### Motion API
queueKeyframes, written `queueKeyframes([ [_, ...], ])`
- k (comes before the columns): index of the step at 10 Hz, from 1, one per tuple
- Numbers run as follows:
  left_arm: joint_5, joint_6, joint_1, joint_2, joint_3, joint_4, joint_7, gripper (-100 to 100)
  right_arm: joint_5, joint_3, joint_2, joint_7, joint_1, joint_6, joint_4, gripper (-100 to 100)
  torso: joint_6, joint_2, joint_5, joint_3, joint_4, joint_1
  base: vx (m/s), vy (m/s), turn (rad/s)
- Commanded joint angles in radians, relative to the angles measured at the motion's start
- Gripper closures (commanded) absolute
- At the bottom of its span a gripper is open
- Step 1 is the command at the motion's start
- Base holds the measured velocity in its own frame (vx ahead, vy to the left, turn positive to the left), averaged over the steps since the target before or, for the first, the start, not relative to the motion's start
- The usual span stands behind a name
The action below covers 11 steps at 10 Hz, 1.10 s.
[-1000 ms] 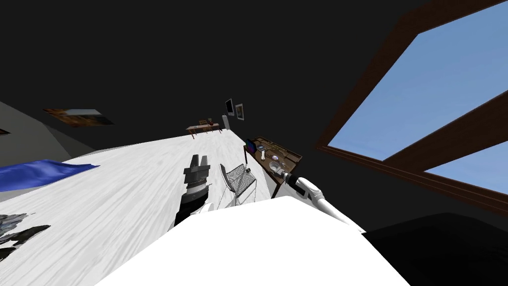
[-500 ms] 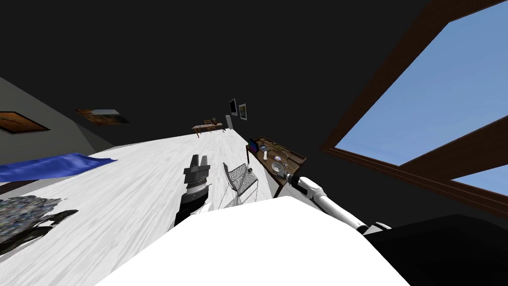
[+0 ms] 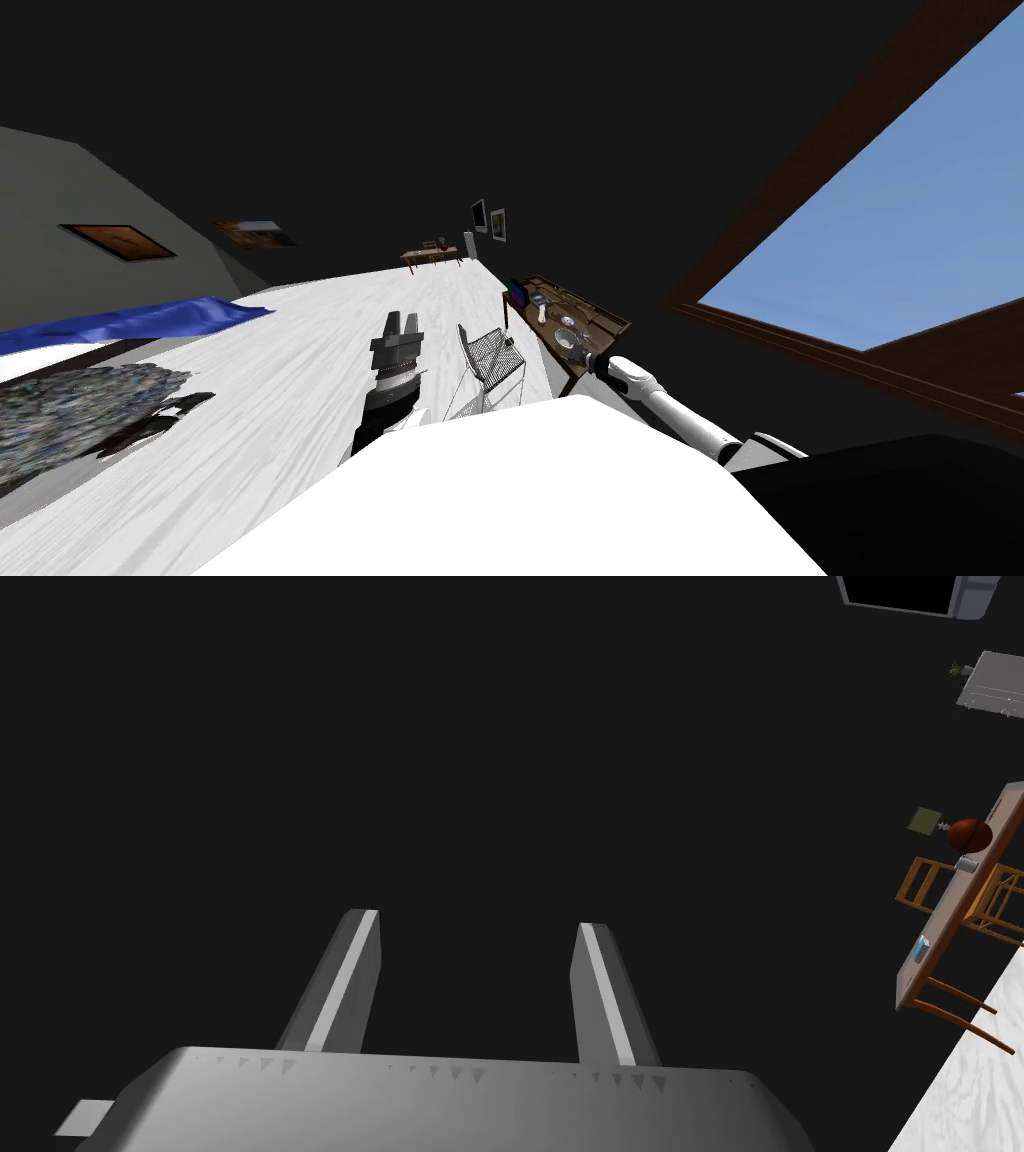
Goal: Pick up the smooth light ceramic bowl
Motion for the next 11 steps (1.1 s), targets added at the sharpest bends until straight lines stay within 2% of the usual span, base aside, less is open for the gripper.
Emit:
queueKeyframes([
  [1, 0.0, 0.0, 0.0, 0.0, 0.0, 0.0, 0.0, 0, 0.05, 0.025, -0.031, 0.029, -0.02, 0.021, 0.05, -100, 0.0, 0.0, 0.0, 0.0, 0.0, 0.0, 0.007, 0.076, 0.193],
  [2, 0.0, 0.0, 0.0, 0.0, 0.0, 0.0, 0.0, 0, 0.059, 0.025, -0.031, 0.029, -0.02, 0.021, 0.052, -100, 0.0, -0.001, 0.0, 0.0, 0.0, 0.001, 0.009, 0.043, 0.086],
  [3, 0.0, 0.0, 0.0, 0.0, 0.0, 0.0, 0.0, 0, 0.101, 0.04, -0.054, 0.058, -0.038, 0.034, 0.087, -100, 0.001, 0.0, 0.0, 0.0, 0.0, 0.0, -0.004, 0.016, 0.122],
  [4, 0.0, 0.0, 0.0, 0.0, 0.0, 0.0, 0.0, 0, 0.102, 0.04, -0.054, 0.058, -0.038, 0.034, 0.099, -100, 0.0, 0.0, 0.0, 0.0, 0.0, -0.002, -0.009, 0.001, 0.086],
  [5, 0.0, 0.0, 0.0, 0.0, 0.0, 0.0, 0.0, 0, 0.141, 0.055, -0.075, 0.086, -0.055, 0.046, 0.143, -100, 0.001, 0.001, -0.001, 0.0, 0.0, -0.003, -0.013, 0.003, 0.132],
  [6, 0.0, 0.0, 0.0, 0.0, 0.0, 0.0, 0.0, 0, 0.141, 0.055, -0.075, 0.086, -0.055, 0.046, 0.143, -100, 0.0, 0.001, -0.001, 0.001, 0.0, -0.003, -0.01, 0.0, 0.083],
  [8, 0.0, 0.0, 0.0, 0.0, 0.0, 0.0, 0.0, 0, 0.207, 0.084, -0.11, 0.138, -0.085, 0.069, 0.222, -100, 0.0, 0.001, 0.0, 0.001, 0.0, -0.003, -0.008, 0.005, 0.173],
  [9, 0.0, 0.0, 0.0, 0.0, 0.0, 0.0, 0.0, 0, 0.214, 0.084, -0.11, 0.138, -0.085, 0.069, 0.222, -100, 0.0, 0.001, 0.0, 0.001, 0.0, -0.003, -0.004, 0.001, 0.069],
  [10, 0.0, 0.0, 0.0, 0.0, 0.0, 0.0, 0.0, 0, 0.247, 0.098, -0.124, 0.162, -0.098, 0.08, 0.252, -100, 0.001, 0.001, -0.001, 0.001, 0.0, -0.003, -0.002, 0.005, 0.124],
  [11, 0.0, 0.0, 0.0, 0.0, 0.0, 0.0, 0.0, 0, 0.247, 0.098, -0.124, 0.162, -0.098, 0.08, 0.256, -100, 0.0, 0.001, 0.0, 0.0, 0.0, -0.003, 0.0, 0.001, 0.072],
])
